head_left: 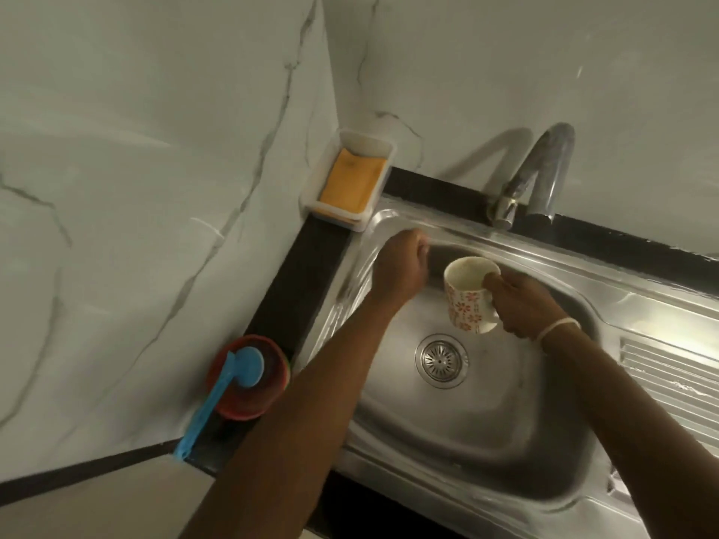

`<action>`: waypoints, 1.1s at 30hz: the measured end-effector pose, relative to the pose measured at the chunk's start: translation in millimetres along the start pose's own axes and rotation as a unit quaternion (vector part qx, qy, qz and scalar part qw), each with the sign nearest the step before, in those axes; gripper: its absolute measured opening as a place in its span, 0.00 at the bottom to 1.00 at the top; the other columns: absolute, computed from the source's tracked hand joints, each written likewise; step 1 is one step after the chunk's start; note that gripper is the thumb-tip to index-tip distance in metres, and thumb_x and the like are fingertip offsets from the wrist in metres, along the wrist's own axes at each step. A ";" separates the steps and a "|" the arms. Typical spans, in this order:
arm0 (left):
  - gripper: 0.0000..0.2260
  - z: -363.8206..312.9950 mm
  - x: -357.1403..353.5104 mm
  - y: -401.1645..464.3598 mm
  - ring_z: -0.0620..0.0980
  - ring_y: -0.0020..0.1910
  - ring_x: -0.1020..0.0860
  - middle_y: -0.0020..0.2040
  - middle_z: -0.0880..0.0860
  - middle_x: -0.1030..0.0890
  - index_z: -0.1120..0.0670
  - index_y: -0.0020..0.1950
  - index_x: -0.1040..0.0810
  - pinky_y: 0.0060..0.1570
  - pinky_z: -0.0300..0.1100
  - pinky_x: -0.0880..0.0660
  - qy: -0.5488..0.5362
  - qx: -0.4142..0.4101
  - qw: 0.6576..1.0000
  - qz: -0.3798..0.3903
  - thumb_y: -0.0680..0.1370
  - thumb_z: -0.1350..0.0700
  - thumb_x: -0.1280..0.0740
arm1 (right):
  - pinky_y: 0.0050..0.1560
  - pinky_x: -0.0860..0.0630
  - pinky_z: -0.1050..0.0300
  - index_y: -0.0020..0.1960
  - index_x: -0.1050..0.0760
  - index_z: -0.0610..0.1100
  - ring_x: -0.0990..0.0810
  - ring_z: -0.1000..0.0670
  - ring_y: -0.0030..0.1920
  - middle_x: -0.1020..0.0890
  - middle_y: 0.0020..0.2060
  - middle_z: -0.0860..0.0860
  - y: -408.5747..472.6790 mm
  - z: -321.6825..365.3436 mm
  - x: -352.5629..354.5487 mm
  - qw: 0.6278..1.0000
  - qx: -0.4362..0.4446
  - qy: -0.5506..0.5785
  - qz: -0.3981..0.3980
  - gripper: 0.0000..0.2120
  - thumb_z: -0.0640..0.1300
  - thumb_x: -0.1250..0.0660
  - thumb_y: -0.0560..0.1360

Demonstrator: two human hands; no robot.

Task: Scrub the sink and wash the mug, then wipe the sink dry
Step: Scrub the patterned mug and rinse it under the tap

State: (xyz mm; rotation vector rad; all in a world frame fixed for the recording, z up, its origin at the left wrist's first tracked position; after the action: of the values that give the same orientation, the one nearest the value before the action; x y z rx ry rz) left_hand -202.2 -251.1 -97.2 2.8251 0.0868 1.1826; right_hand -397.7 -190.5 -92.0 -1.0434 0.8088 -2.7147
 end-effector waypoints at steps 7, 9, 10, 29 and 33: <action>0.24 56.6 -7.9 -43.9 0.62 0.71 0.32 0.70 0.62 0.29 0.61 0.69 0.28 0.71 0.62 0.42 0.303 -0.175 0.937 0.008 0.76 0.59 0.50 | 0.36 0.25 0.57 0.61 0.22 0.37 0.20 0.44 0.41 0.18 0.51 0.39 36.2 79.4 -41.0 0.992 0.052 -0.114 0.023 0.22 0.53 0.44 0.83; 0.24 58.9 -5.0 -35.6 0.63 0.72 0.34 0.72 0.64 0.32 0.62 0.71 0.31 0.72 0.60 0.43 0.320 -0.155 0.934 0.030 0.77 0.58 0.47 | 0.36 0.20 0.52 0.60 0.23 0.37 0.19 0.42 0.40 0.19 0.47 0.41 41.8 97.4 -52.3 0.992 0.047 -0.116 0.030 0.22 0.54 0.44 0.83; 0.24 60.7 -5.8 -29.4 0.62 0.73 0.35 0.73 0.64 0.33 0.63 0.72 0.32 0.72 0.59 0.41 0.325 -0.148 0.933 0.041 0.77 0.57 0.43 | 0.36 0.20 0.51 0.60 0.23 0.38 0.19 0.42 0.39 0.20 0.46 0.41 44.1 103.9 -55.9 0.992 0.045 -0.114 0.033 0.22 0.54 0.44 0.83; 0.28 87.4 12.4 -174.3 0.61 0.78 0.51 0.78 0.63 0.50 0.63 0.78 0.51 0.75 0.56 0.46 0.361 0.005 0.930 0.072 0.80 0.57 0.46 | 0.51 0.20 0.52 0.45 0.22 0.46 0.22 0.53 0.39 0.23 0.35 0.54 -22.2 141.9 -136.0 0.873 0.260 -0.403 0.091 0.22 0.64 0.40 0.78; 0.28 86.5 26.1 -214.0 0.59 0.77 0.43 0.77 0.62 0.43 0.63 0.77 0.44 0.74 0.52 0.42 0.298 0.039 0.951 0.069 0.79 0.56 0.40 | 0.53 0.20 0.50 0.45 0.22 0.45 0.19 0.50 0.42 0.20 0.38 0.52 -69.8 138.5 -160.9 0.826 0.289 -0.467 0.130 0.25 0.67 0.43 0.78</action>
State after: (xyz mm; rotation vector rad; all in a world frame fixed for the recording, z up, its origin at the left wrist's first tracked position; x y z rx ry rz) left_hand -127.0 -40.2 -159.2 2.4567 -0.0329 2.0655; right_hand -180.7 -144.4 -64.2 -1.6535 -0.0563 -1.6494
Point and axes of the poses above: each hand's wrist, its own y-axis towards the middle knuckle, its own x-axis out of the back of the hand, z = x × y, the point moved 10 cm from there along y, towards the middle knuckle
